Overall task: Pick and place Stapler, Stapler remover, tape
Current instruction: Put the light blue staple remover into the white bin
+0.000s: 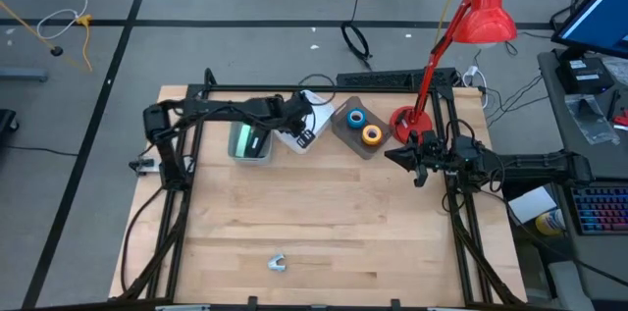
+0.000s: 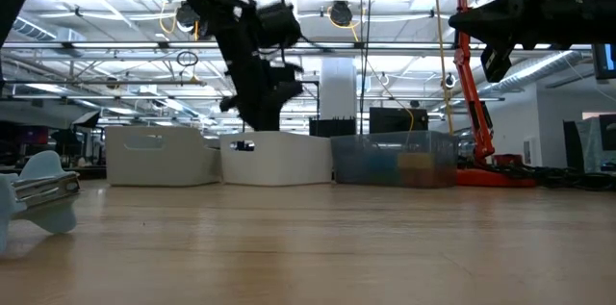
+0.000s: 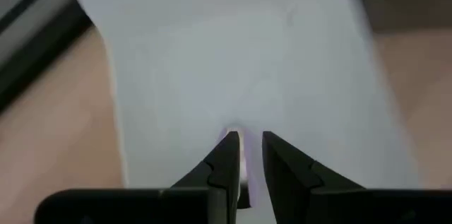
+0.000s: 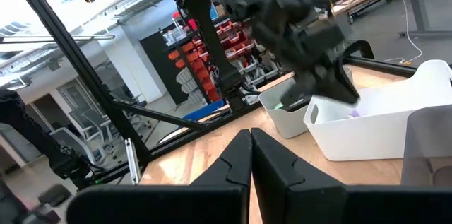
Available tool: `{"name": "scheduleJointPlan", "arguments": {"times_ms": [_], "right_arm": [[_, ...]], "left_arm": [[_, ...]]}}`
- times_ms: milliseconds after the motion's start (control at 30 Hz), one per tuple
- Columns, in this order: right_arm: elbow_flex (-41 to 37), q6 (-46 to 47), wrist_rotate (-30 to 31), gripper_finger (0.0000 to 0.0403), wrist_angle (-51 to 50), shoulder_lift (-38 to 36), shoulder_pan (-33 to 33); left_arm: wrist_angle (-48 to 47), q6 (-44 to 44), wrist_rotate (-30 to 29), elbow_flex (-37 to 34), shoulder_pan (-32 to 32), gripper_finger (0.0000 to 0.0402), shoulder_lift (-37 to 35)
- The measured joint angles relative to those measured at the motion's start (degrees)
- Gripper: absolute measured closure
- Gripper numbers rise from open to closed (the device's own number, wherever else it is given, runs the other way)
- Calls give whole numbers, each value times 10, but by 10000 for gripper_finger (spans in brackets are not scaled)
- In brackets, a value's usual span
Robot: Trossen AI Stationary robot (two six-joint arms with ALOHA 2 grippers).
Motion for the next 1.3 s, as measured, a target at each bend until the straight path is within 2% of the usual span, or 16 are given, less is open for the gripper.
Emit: {"name": "scheduleJointPlan", "arguments": {"times_ms": [100, 267, 333, 533, 767, 900, 1100, 1300], "right_arm": [[0, 0, 0, 402, 0, 0, 0], [0, 0, -2, 401, 0, 0, 0], [0, 0, -2, 401, 0, 0, 0], [0, -3, -2, 402, 0, 0, 0], [0, -4, -2, 402, 0, 0, 0], [0, -5, -2, 401, 0, 0, 0], [0, -5, -2, 402, 0, 0, 0], [0, -6, -2, 402, 0, 0, 0]], "left_arm": [[-3, 0, 8, 0, -2, 335, -45], [-32, -9, 128, 0, -26, 335, -136], [-51, -20, 154, 0, -49, 335, -168], [-100, -19, 147, 0, -167, 334, -229], [-97, -21, 117, 1, -325, 334, -211], [-97, -47, 115, 0, -395, 334, -185], [-100, -111, 114, 0, -464, 334, -145], [-103, -153, 122, 0, -499, 334, -91]]}}
